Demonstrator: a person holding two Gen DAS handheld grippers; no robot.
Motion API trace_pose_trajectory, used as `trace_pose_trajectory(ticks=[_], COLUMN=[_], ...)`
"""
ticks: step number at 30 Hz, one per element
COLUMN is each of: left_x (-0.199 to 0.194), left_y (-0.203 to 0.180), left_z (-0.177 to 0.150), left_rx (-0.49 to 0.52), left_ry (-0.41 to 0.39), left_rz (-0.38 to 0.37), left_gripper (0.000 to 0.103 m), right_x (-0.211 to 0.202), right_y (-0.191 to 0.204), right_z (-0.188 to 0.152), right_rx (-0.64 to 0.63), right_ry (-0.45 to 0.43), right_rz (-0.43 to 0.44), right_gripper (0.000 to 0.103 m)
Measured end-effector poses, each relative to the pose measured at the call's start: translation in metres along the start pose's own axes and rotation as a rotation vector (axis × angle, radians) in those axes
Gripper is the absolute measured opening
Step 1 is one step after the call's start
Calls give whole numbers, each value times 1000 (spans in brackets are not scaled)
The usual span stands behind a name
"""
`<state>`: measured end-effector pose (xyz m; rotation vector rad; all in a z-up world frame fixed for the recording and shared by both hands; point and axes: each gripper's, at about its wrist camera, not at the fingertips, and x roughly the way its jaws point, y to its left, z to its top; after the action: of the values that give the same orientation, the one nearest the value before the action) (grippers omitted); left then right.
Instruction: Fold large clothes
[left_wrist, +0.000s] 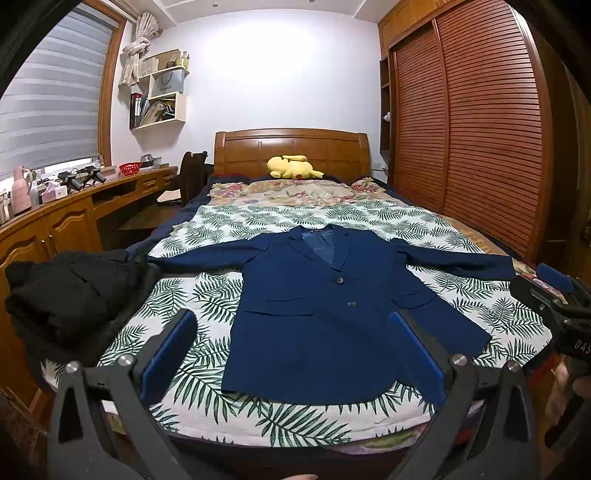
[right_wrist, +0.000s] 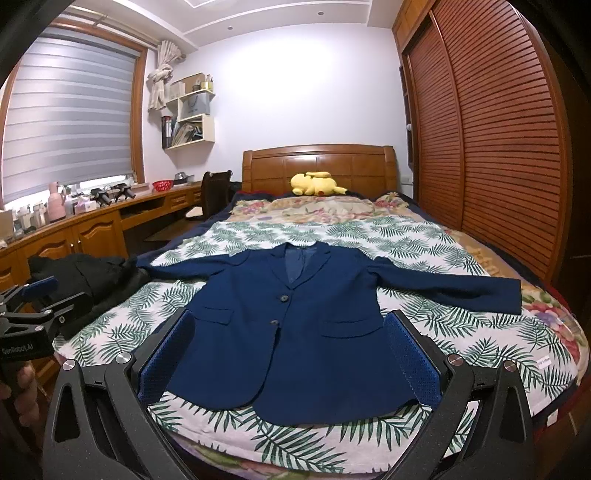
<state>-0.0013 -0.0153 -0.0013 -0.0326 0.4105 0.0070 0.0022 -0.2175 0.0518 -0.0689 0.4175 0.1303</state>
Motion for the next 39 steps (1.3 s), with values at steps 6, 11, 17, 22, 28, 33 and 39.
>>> trace_pose_trajectory(ticks=[6,11,17,22,28,33,39], left_x=[-2,-1,-1,-1,-2,5,40], left_y=[-1,0,0,0,-2,-2,19], left_z=[2,1,0,1,2,-1,-17], left_rx=[-2,-1,-1,-1,-1,7,4], left_ry=[2,1,0,-1,2,16,74], left_rz=[0,-1,-1,-1,-4,1,28], left_gripper=[103,103,103,103,103,103,103], right_x=[0,0,-1,-1,-1,7,36], right_y=[0,-1,-1,-2,-5,-4,14], right_z=[0,0,0,0,-1,-3,-6], right_rx=[2,3,3,4,4,-17,-25], right_ry=[-1,-2,-2,-2,-3,8,58], right_rz=[1,1,1,1,1,1,24], right_gripper=[103,103,103,103,103,103,103])
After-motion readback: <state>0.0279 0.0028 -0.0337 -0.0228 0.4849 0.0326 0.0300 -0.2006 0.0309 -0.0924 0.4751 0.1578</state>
